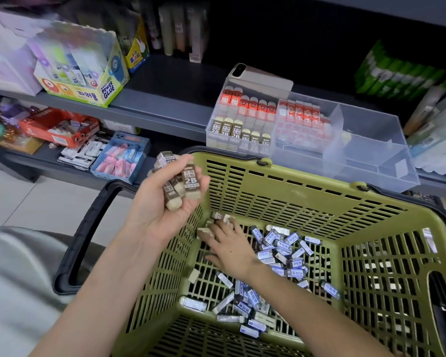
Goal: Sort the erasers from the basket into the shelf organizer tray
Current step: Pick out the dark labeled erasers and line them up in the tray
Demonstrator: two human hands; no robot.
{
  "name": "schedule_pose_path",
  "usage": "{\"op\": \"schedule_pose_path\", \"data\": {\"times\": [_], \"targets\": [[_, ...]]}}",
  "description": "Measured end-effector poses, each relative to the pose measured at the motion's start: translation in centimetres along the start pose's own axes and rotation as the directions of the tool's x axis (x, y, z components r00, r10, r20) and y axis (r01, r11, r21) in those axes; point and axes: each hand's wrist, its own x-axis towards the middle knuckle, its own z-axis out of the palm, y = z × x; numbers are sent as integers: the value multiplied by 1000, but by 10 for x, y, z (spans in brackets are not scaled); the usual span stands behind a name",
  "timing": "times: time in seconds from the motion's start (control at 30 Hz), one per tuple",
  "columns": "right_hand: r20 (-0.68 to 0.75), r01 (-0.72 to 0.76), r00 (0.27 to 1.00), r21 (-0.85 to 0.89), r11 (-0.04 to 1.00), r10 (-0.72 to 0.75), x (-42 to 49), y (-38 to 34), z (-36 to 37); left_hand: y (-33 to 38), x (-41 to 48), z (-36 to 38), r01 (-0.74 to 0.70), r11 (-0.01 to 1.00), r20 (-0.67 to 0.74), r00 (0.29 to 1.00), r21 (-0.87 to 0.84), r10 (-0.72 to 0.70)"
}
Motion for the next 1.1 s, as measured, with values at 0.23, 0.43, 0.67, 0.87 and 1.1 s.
{"op": "schedule_pose_path", "data": {"times": [0.23,0.43,0.67,0.87,1.1], "targets": [[-126,-66,986,300,952,108,-47,12,0,9,-3,-1,149,947,190,977,-283,-97],[-163,-283,915,392,875,369,13,13,-14,10,-4,-2,176,936,233,967,-305,-106],[46,-505,845,395,767,533,24,7,2,10,-4,-3,176,942,221,969,-285,-114],[130,-696,693,374,613,709,12,14,4,10,-4,-4,183,940,210,970,-287,-124],[53,-316,912,720,618,406,12,19,-1,10,-5,-3,181,942,209,970,-281,-124]]}}
